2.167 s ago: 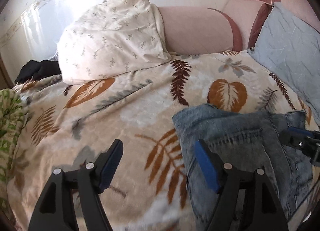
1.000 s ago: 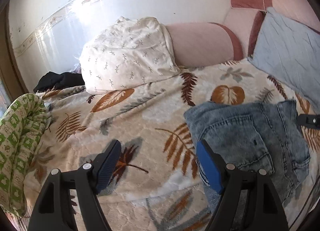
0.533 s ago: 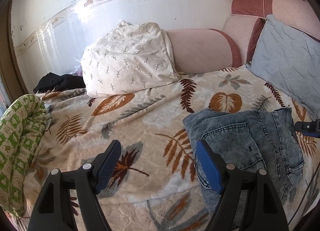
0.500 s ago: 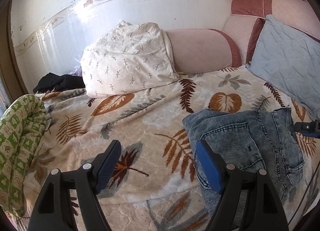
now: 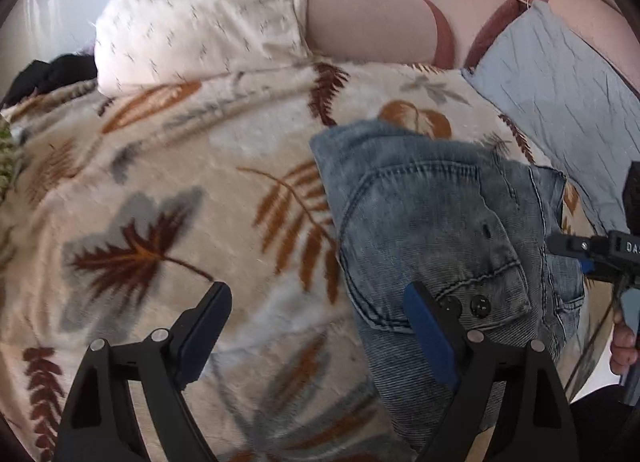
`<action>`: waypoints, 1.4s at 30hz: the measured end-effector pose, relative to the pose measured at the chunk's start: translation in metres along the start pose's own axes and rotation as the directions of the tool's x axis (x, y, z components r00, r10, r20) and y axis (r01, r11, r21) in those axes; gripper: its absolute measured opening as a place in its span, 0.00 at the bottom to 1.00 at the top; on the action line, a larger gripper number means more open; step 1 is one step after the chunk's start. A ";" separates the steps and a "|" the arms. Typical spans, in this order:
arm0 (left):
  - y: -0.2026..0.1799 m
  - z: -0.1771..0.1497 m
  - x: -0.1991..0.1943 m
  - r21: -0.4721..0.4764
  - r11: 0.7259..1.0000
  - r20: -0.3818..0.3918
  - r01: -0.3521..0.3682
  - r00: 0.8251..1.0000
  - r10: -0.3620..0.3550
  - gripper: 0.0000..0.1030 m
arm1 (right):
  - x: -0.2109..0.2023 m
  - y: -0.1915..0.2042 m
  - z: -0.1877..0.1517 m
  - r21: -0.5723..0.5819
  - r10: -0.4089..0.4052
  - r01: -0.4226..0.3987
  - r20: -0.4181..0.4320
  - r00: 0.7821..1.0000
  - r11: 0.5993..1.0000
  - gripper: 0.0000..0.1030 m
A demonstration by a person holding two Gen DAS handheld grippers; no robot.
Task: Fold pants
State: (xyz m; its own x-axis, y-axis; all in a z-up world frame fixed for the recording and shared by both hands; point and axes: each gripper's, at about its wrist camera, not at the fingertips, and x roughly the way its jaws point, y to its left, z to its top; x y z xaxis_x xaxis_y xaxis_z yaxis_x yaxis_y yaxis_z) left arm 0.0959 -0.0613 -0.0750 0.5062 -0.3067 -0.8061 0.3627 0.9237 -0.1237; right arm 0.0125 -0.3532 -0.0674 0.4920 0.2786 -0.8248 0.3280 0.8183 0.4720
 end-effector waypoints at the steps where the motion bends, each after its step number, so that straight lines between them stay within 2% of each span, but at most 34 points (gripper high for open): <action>1: -0.001 0.000 0.000 0.000 1.000 0.001 0.007 1.000 -0.007 0.87 | 0.003 0.001 0.001 -0.001 -0.001 0.001 -0.006 1.000 1.000 0.74; 4: 0.002 0.002 -0.001 -0.029 0.996 -0.006 0.088 0.996 -0.088 0.87 | 0.010 0.001 0.003 0.009 0.015 -0.015 -0.005 1.000 1.000 0.79; 6: 0.005 0.002 -0.004 -0.061 0.990 -0.005 0.130 0.991 -0.131 0.87 | 0.006 0.001 0.005 0.004 -0.001 0.001 0.011 1.000 1.000 0.78; 9: 0.002 0.002 -0.008 -0.037 0.991 0.009 0.127 0.992 -0.127 0.89 | -0.030 -0.011 0.011 0.052 0.012 -0.021 0.167 0.986 0.998 0.78; 10: 0.001 0.004 -0.005 -0.027 0.991 0.006 0.129 0.992 -0.129 0.89 | -0.036 -0.016 0.013 0.063 0.024 -0.036 0.183 0.983 0.997 0.79; 15: -0.010 0.008 0.008 -0.006 0.976 -0.023 0.216 0.976 -0.216 0.89 | -0.009 -0.043 0.015 0.161 0.027 -0.031 0.028 0.999 0.986 0.81; 18: -0.014 0.009 0.018 -0.008 0.962 -0.048 0.272 0.961 -0.272 0.89 | -0.002 -0.030 0.014 0.091 0.014 -0.014 0.001 1.000 0.996 0.88; 21: -0.016 0.008 0.024 -0.046 0.940 -0.067 0.338 0.938 -0.341 0.88 | 0.008 -0.017 0.010 0.042 0.027 -0.026 -0.023 0.999 0.999 0.97; 23: -0.017 0.009 0.024 -0.046 0.938 -0.066 0.344 0.936 -0.347 0.87 | 0.013 -0.010 0.010 0.027 0.012 -0.012 -0.021 1.000 1.000 0.99; 24: -0.018 0.009 0.024 -0.042 0.937 -0.063 0.347 0.935 -0.349 0.84 | 0.014 -0.005 0.010 0.026 0.025 -0.025 -0.019 0.999 0.999 0.99; 25: -0.018 0.010 0.023 -0.040 0.936 -0.057 0.349 0.935 -0.351 0.80 | 0.016 -0.001 0.010 0.024 0.072 -0.072 -0.023 0.997 0.997 0.97; 26: -0.018 0.011 0.023 -0.041 0.936 -0.056 0.349 0.935 -0.351 0.78 | 0.019 0.003 0.008 0.031 0.157 -0.156 -0.056 0.986 0.987 0.97; 27: -0.018 0.011 0.022 -0.042 0.935 -0.057 0.352 0.933 -0.354 0.76 | 0.020 0.011 0.005 0.004 0.147 -0.147 -0.058 0.988 0.989 0.97; 29: -0.017 0.012 0.023 -0.041 0.935 -0.055 0.352 0.934 -0.354 0.68 | 0.029 0.025 0.002 -0.069 0.046 -0.051 -0.060 0.997 0.996 0.98; 30: -0.017 0.012 0.023 -0.043 0.936 -0.053 0.351 0.934 -0.353 0.65 | 0.031 0.025 0.003 -0.053 0.039 -0.042 -0.052 0.998 0.998 0.97; 33: -0.017 0.012 0.020 -0.034 0.936 -0.041 0.350 0.936 -0.351 0.56 | 0.030 0.031 0.004 -0.045 0.081 -0.082 -0.035 0.996 0.996 0.72; 35: -0.018 0.012 0.018 -0.027 0.938 -0.029 0.346 0.937 -0.347 0.51 | 0.029 0.043 -0.001 -0.110 0.026 -0.028 -0.021 0.999 0.994 0.63; 37: -0.017 0.014 0.015 -0.024 0.938 -0.013 0.345 0.938 -0.345 0.47 | 0.024 0.047 -0.004 -0.126 0.033 -0.033 0.003 0.999 0.991 0.45; 39: -0.015 0.015 0.012 -0.034 0.937 -0.006 0.349 0.937 -0.349 0.44 | 0.017 0.051 -0.008 -0.145 0.025 -0.021 0.029 0.999 0.989 0.34; 42: -0.010 0.020 0.003 -0.031 0.937 0.025 0.348 0.938 -0.347 0.40 | 0.012 0.057 -0.002 -0.139 0.056 -0.047 0.063 0.996 0.989 0.29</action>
State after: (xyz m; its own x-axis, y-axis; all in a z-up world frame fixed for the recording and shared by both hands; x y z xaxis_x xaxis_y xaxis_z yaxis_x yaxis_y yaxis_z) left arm 0.1101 -0.0758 -0.0648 0.3680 -0.6138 -0.6985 0.4919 0.7660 -0.4139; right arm 0.0358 -0.3019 -0.0508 0.5596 0.2916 -0.7758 0.1896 0.8662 0.4624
